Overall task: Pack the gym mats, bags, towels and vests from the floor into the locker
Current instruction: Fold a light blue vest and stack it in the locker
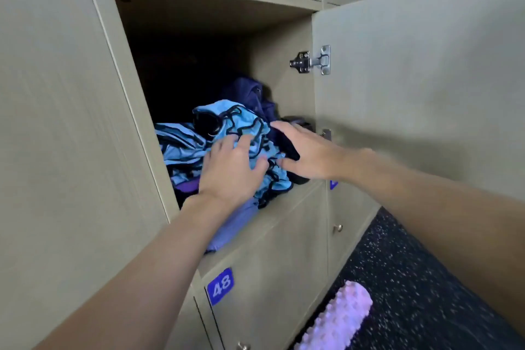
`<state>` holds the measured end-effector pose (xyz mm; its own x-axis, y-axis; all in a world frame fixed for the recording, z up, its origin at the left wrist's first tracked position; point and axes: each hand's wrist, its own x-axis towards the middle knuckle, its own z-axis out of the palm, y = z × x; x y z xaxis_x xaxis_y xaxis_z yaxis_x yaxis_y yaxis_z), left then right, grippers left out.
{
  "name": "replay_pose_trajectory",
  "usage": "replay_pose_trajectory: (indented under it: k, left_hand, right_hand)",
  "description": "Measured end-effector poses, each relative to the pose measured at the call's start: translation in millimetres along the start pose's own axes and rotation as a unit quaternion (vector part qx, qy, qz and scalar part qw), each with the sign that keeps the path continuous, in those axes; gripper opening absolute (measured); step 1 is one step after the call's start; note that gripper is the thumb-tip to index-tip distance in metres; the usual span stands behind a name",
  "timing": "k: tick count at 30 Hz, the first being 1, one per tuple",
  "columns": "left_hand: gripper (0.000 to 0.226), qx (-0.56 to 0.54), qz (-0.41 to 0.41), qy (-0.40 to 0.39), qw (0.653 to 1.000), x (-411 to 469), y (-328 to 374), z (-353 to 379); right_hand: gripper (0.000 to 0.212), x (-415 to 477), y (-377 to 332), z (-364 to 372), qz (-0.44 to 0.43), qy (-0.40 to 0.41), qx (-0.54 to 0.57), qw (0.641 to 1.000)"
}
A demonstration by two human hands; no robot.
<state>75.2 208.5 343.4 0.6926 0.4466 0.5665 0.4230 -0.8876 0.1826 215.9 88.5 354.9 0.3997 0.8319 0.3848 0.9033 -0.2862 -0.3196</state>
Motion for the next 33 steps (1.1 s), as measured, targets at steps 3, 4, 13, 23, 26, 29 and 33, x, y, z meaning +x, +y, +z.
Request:
replay_pose_trajectory:
  k: [3,4,13,23,26,29,33]
  left_hand:
    - [0.053,-0.017,0.026,-0.05,0.998,-28.4,14.1,20.2]
    - [0.051,-0.021,0.035,-0.068,0.997,-38.9,18.6,29.8]
    - [0.043,-0.097,0.135,-0.28,0.946,-158.3,64.2,134.3]
    - [0.036,-0.075,0.208,-0.474,0.852,-293.6,74.8,273.3]
    - [0.032,-0.065,0.197,-0.498,0.842,-314.7,64.9,305.9]
    - [0.038,-0.058,0.19,-0.504,0.841,-320.3,56.3,334.5]
    - [0.041,-0.082,0.183,-0.497,0.844,-312.5,55.9,366.0]
  right_hand:
    - [0.08,-49.6,10.5,16.8,0.058,-0.01,0.023,0.998]
    - [0.08,-68.3,15.7,23.5,0.075,-0.018,0.023,0.997]
    - [0.074,-255.6,57.8,95.5,0.294,-0.066,0.029,0.953]
    - [0.068,-416.9,86.8,226.9,0.452,-0.14,0.091,0.876]
    - [0.064,-430.1,96.2,258.5,0.456,-0.151,0.094,0.872]
    - [0.058,-427.0,105.7,280.8,0.455,-0.143,0.096,0.874]
    - [0.05,-410.4,120.3,304.8,0.449,-0.106,0.098,0.882]
